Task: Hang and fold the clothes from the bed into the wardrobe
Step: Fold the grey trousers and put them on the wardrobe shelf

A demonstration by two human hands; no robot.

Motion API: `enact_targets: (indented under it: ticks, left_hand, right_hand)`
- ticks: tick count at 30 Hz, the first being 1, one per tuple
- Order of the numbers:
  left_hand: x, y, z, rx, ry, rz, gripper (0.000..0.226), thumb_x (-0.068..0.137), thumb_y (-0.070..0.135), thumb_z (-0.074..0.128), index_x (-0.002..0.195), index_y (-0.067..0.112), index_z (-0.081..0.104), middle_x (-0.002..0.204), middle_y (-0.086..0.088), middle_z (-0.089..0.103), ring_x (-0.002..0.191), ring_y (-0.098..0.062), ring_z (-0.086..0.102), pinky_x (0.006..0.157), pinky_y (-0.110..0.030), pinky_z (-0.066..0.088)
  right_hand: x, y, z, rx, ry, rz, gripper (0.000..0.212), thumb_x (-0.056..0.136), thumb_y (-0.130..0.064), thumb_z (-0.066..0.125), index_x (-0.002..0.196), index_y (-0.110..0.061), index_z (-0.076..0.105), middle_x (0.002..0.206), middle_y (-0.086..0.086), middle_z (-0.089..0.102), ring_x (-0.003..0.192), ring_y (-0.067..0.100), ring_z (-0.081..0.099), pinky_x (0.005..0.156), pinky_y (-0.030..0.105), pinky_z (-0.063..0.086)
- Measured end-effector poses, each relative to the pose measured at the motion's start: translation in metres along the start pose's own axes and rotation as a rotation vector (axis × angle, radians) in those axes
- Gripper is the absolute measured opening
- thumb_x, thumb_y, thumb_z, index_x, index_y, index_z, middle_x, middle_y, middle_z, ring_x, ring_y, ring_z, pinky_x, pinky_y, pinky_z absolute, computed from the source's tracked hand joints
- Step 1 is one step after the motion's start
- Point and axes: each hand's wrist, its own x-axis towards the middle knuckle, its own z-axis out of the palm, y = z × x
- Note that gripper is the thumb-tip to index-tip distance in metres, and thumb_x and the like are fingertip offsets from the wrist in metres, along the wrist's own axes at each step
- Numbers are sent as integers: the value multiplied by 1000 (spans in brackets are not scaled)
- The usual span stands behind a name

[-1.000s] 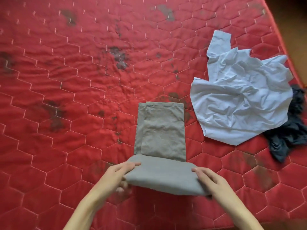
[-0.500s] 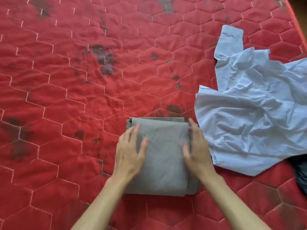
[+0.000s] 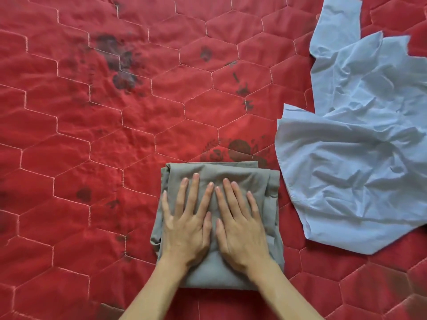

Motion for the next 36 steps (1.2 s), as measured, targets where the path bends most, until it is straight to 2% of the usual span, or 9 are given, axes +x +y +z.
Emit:
enact_targets:
  ticks: [5,8,12,17,21,24,30,33,36]
  left_hand:
    - [-8,6,-7,-67,-18,-215,68,93,45,38,158,32,22,168,-6,8,154,-28,8,112,-69,16]
    - [-22,8,-6,-147,-13,-421,65,99,48,30,159,35,10,167,-13,5,154,-31,11,114,-68,17]
    - [-37,13,-9,-158,9,-495,70,100,52,36,159,16,20,159,-18,30,142,-35,36,104,-57,37]
    - [-48,14,-46,-567,-58,-865,77,79,60,72,136,18,44,127,-10,57,110,-36,62,83,-43,51]
    - [-54,-9,-90,-1203,-354,-1113,47,70,37,88,103,8,72,96,-5,78,86,-24,75,72,-32,58]
    - [-73,-12,-143,-1412,-511,-1048,39,72,26,86,104,5,75,92,-11,78,80,-26,76,64,-29,57]
    - [-124,-10,-293,-1547,-582,-820,70,53,34,89,114,6,72,111,-19,74,96,-34,72,85,-43,59]
    - [-154,-6,-376,-1617,-563,-732,51,61,35,86,103,9,78,109,-18,74,87,-29,74,79,-39,61]
    - [-190,0,-449,-1701,-488,-693,22,78,28,78,90,10,82,101,-16,76,78,-25,75,73,-34,62]
  right_hand:
    - [-6,16,-6,14,49,320,71,95,-47,36,158,-20,16,166,7,7,153,20,6,123,45,9]
    - [-19,18,-7,107,95,636,70,98,-52,27,157,-16,17,164,14,14,151,27,18,120,48,21]
    - [-46,23,-15,241,91,629,70,97,-54,32,152,-10,32,158,12,29,145,26,29,118,40,24]
    - [-59,16,-51,985,6,979,60,78,-41,79,130,-21,55,113,-10,65,105,13,64,89,29,48]
    - [-69,9,-86,1409,-287,1053,54,62,-32,89,108,-10,73,101,8,77,96,27,73,94,47,55]
    - [-87,-10,-136,1523,-375,1007,53,62,-21,84,111,-5,72,106,16,75,100,34,71,95,50,54]
    - [-132,-66,-284,1520,-506,789,43,65,-21,80,106,-10,76,107,12,75,95,26,73,78,35,59]
    - [-156,-98,-354,1542,-540,718,40,61,-22,83,99,-11,78,100,10,76,84,22,75,65,29,58]
    - [-177,-133,-409,1521,-520,610,57,54,-30,85,106,-9,77,109,13,74,96,27,72,85,39,56]
